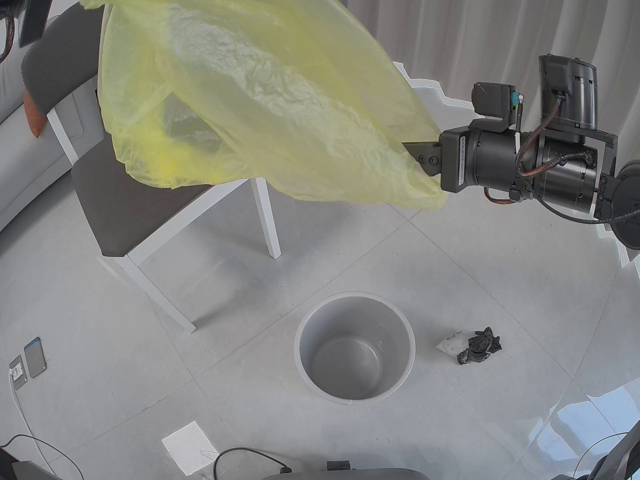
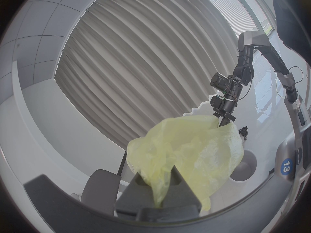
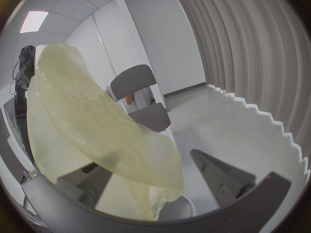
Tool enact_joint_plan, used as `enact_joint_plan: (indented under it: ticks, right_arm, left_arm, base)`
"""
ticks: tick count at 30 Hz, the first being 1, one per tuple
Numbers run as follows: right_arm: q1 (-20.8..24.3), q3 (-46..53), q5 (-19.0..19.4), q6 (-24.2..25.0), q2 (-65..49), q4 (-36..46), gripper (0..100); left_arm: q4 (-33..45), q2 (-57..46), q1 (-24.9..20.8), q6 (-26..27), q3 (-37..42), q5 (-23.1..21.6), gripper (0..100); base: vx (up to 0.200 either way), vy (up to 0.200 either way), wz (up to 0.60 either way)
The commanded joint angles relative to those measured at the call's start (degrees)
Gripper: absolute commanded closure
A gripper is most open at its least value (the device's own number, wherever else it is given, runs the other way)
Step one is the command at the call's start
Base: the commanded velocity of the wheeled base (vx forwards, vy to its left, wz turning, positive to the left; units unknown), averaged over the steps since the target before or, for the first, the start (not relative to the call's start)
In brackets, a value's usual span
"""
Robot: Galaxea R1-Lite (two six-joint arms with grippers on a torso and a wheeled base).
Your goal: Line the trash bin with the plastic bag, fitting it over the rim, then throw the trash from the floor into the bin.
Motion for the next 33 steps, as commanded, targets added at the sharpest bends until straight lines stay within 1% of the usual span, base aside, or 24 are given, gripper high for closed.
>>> enact_joint_plan:
  ticks: [1,5,7,8,12,13,14,16,17,18,20,22,25,27,30,31,32,33]
  right_arm:
    - [-0.01,-0.59,0.02,0.08,0.86,0.03,100]
    - [-0.27,-0.33,-0.07,0.08,0.86,0.03,100]
    - [-0.71,-0.51,-0.16,0.17,0.78,0.03,100]
    - [-0.71,-0.51,-0.16,0.17,0.78,0.03,100]
    - [-1.77,-0.68,-1.39,0.17,0.42,0.03,100]
    - [-1.86,-0.68,-1.39,0.17,0.42,0.03,100]
    - [-2.3,-0.77,-1.83,0.25,0.34,0.03,100]
    - [-2.82,-1.21,-2.8,0.43,0.25,0.03,100]
    - [-3.0,-1.47,-3.85,1.13,0.25,0.03,100]
    - [-3.0,-1.56,-4.82,2.36,0.16,0.03,100]
    - [-3.0,-1.56,-5.96,4.65,0.07,0.03,100]
    - [-3.0,-1.47,-7.02,6.23,0.07,-0.05,100]
    - [-2.91,-1.03,-8.6,6.67,0.07,0.03,100]
    - [-2.91,-0.42,-9.48,6.67,0.16,0.12,100]
    - [-2.91,1.16,-10.62,6.58,0.16,0.12,100]
    - [-2.91,1.25,-10.62,6.58,0.16,0.12,100]
    - [-2.91,1.69,-11.32,6.58,0.16,0.56,100]
    - [-2.91,2.13,-11.67,6.58,0.16,0.65,100]
  left_arm:
    - [-0.02,0.44,-0.01,-0.37,0.0,-0.17,100]
    - [-0.02,0.53,-0.27,-3.54,0.0,-0.25,100]
    - [-0.55,0.97,-0.89,-6.17,-0.09,-0.34,100]
    - [-0.55,0.97,-0.89,-6.17,-0.09,-0.34,100]
    - [-4.85,1.67,-0.45,-11.53,0.0,0.1,100]
    - [-4.94,1.76,-0.45,-11.8,-0.09,0.1,100]
    - [-5.56,2.81,0.17,-13.99,-1.06,0.18,100]
    - [-4.94,4.48,4.21,-16.81,-1.83,0.1,100]
    - [-4.85,5.54,7.72,-18.74,-1.83,-0.69,100]
    - [-4.85,6.33,9.75,-20.67,-1.83,-1.31,100]
    - [-4.85,7.12,12.29,-25.07,-1.83,-4.3,100]
    - [-5.47,7.56,14.76,-30.61,0.44,-9.22,100]
    - [-6.08,6.94,17.92,-35.0,5.01,-13.44,100]
    - [-7.23,6.06,18.62,-36.93,9.05,-14.49,100]
    - [-13.12,2.9,19.5,-42.47,19.77,-14.93,100]
    - [-13.47,2.72,19.5,-42.65,20.3,-14.93,100]
    - [-18.13,1.32,19.59,-44.58,26.89,-15.2,100]
    - [-20.59,0.61,19.59,-45.11,30.23,-15.28,100]
  base:
    - [0.0,0.0,0.0]
    - [0.0,0.0,0.0]
    - [0.0,0.0,0.0]
    - [0.0,0.0,0.0]
    - [0.0,0.0,0.0]
    - [0.0,0.0,0.0]
    - [0.0,0.0,0.0]
    - [0.0,0.0,0.0]
    - [0.0,0.0,0.0]
    - [0.0,0.0,0.0]
    - [0.0,0.0,0.0]
    - [0.0,0.0,0.0]
    - [0.0,0.0,0.0]
    - [0.0,0.0,0.0]
    - [0.0,0.0,0.0]
    - [0.0,0.0,0.0]
    - [0.0,0.0,0.0]
    - [0.0,0.0,0.0]
